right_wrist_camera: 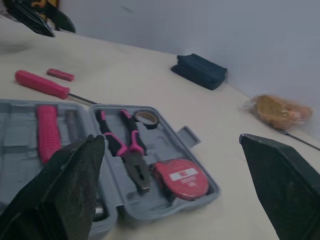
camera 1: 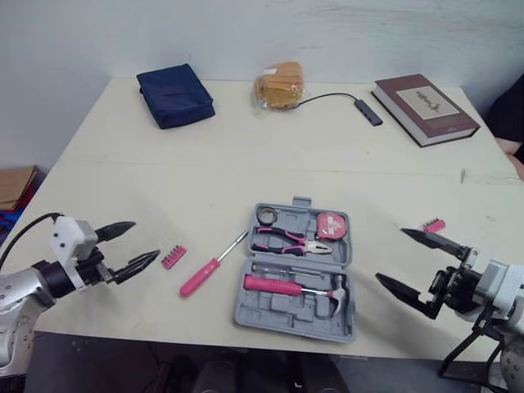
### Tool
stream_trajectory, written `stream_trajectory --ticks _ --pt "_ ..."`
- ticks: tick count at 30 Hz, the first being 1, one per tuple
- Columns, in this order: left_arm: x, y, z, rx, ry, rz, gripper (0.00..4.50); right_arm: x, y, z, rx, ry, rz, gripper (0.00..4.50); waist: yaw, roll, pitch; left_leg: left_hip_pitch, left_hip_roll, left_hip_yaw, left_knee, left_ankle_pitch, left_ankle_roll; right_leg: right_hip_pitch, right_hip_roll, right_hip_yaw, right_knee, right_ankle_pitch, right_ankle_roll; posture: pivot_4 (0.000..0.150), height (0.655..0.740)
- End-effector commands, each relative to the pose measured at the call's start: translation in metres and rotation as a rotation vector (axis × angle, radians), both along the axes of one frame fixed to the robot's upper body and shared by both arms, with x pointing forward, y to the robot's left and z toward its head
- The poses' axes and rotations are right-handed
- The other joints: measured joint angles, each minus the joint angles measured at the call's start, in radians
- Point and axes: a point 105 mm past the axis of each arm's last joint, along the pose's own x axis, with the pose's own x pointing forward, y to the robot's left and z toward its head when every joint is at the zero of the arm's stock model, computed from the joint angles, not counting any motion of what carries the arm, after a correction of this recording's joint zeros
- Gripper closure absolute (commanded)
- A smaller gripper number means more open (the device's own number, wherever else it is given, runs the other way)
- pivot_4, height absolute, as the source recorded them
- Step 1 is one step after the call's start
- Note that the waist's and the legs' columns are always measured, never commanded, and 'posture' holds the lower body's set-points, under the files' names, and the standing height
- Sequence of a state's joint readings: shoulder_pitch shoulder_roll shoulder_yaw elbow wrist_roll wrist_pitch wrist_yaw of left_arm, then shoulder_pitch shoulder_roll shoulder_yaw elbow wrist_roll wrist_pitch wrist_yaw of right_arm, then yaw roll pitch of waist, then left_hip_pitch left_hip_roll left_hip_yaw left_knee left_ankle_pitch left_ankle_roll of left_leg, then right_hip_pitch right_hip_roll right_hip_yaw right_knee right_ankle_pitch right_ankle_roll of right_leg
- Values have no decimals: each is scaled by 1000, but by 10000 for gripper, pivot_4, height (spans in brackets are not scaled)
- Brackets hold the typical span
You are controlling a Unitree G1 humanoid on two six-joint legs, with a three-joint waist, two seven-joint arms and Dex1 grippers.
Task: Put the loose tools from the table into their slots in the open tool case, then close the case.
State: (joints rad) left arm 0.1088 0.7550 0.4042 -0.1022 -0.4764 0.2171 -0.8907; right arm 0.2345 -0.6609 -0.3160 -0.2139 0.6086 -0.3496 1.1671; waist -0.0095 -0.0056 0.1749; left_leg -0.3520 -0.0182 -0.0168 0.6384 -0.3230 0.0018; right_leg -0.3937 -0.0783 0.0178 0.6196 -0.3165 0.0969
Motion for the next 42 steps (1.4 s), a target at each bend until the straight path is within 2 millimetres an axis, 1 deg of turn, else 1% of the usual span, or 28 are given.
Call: stream_trajectory --ticks 1,3,6,8,10,15,17,22,25,26,27,28,32,33,36,37,39,41,42 --pt "5 3 -21 5 38 45 277 -4 13 1 -13 -28 83 0 -1 0 0 0 0 0 1 0 0 0 0 0 0 0 0 1500 7400" --pt "8 3 -28 14 36 67 277 -3 13 -1 -7 -27 75 0 -1 0 0 0 0 0 2 0 0 0 0 0 2 0 0 1500 7400" --pt "5 -11 -35 -21 46 31 277 -2 11 -5 -25 -26 67 0 3 -1 0 0 0 0 3 0 0 0 0 0 2 0 0 1500 7400" --pt "2 -13 -40 -18 66 28 277 0 9 -6 -25 -28 50 0 6 -1 0 -1 0 0 6 -1 1 0 0 0 2 0 0 1500 7400" --pt "3 -13 -42 -29 68 51 277 1 7 -8 -26 -24 34 0 6 -1 0 -1 0 0 6 -2 1 0 0 0 2 0 0 1500 7400" --pt "5 -22 -47 -33 82 49 277 1 5 -11 -27 -12 23 0 6 -1 0 -1 0 -1 7 -2 1 1 0 0 2 0 0 1500 7400" --pt "7 -21 -49 -38 102 67 277 2 5 -12 -26 -8 22 0 6 -1 0 -1 0 -1 7 -2 1 1 0 0 2 0 0 1500 7400" --pt "7 -27 -60 -29 153 37 277 4 13 -7 -28 -16 25 0 7 0 0 -1 0 -1 7 -2 1 1 0 0 2 0 0 1500 7400" --pt "5 -31 -72 -29 193 24 8611 7 14 -5 -33 -21 13 0 7 1 -1 -1 0 -1 7 -2 1 1 0 0 2 0 0 1500 7400" --pt "3 -32 -76 -27 211 18 12128 7 14 -5 -34 -21 11 0 7 1 -1 -1 0 -1 7 -2 1 1 0 0 2 0 0 1500 7400" --pt "1 -33 -79 -27 221 14 16938 7 15 -5 -34 -21 9 0 7 1 -1 -1 0 -1 7 -2 1 2 0 0 2 0 0 1500 7400" --pt "-1 -35 -84 -32 237 9 20402 8 15 -4 -34 -22 8 0 8 1 -1 -1 0 -1 7 -2 1 2 0 0 2 0 0 1500 7400" --pt "-5 -38 -94 -30 263 1 37023 12 13 1 -7 -28 -30 0 8 5 -3 -1 0 0 8 -2 2 2 0 0 2 0 0 1500 7400" --pt "-5 -38 -94 -40 261 3 37905 14 11 4 10 -31 -52 0 8 6 -4 0 0 0 8 -2 2 2 0 0 2 0 0 1500 7400" --pt "-5 -35 -86 -48 219 -11 37907 15 11 5 -13 -30 -60 0 8 10 -6 0 0 0 8 -2 2 2 0 0 2 0 0 1500 7400" --pt "-3 -33 -79 -50 180 -15 37907 15 11 6 -20 -29 -60 0 8 10 -6 0 0 0 7 -2 2 2 0 0 2 0 0 1500 7400" --pt "3 -30 -56 -75 71 -25 37907 14 10 8 -29 -33 -65 0 7 9 -6 0 0 0 7 -2 2 2 0 0 2 0 0 1500 7400" --pt "6 -36 -31 -43 -20 -99 37907 14 7 10 -38 -34 -73 0 7 6 -4 0 0 0 8 -2 2 2 0 0 2 0 0 1500 7400" --pt "7 -40 -25 6 -37 -144 37907 14 5 10 -43 -32 -78 0 7 3 -2 -1 0 -1 8 -2 2 2 0 0 2 0 0 1500 7400"
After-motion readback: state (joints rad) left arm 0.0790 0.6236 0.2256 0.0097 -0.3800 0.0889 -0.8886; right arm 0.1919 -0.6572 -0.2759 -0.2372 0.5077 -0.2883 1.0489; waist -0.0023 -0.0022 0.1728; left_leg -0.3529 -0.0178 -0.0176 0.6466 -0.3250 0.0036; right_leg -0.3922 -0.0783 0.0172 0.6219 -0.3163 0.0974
